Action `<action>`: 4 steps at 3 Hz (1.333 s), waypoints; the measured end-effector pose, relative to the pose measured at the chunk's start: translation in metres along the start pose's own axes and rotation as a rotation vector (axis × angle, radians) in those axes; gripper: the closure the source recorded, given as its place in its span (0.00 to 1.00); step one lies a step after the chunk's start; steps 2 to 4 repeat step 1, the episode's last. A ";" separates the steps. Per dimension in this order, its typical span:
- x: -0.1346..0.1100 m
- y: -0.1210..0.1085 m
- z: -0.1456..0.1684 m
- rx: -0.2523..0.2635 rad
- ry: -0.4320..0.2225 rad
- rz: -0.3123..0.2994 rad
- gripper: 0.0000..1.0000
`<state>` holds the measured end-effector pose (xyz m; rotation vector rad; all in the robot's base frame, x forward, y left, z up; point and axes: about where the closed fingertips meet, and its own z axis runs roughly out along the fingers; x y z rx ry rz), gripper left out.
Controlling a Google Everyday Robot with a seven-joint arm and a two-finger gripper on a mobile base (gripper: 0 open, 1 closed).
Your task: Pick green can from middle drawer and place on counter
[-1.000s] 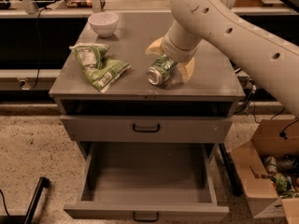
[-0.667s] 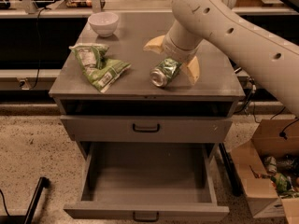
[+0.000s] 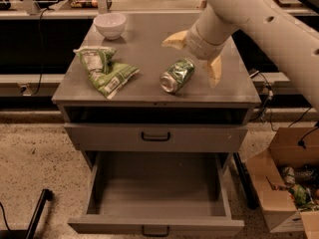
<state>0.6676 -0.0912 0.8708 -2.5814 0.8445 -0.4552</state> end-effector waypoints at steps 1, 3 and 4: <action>0.004 0.003 -0.018 0.032 -0.099 0.053 0.00; 0.004 0.003 -0.018 0.032 -0.099 0.053 0.00; 0.004 0.003 -0.018 0.032 -0.099 0.053 0.00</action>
Offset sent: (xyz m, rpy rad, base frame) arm 0.0000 0.0000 0.0000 0.0000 0.0000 0.0000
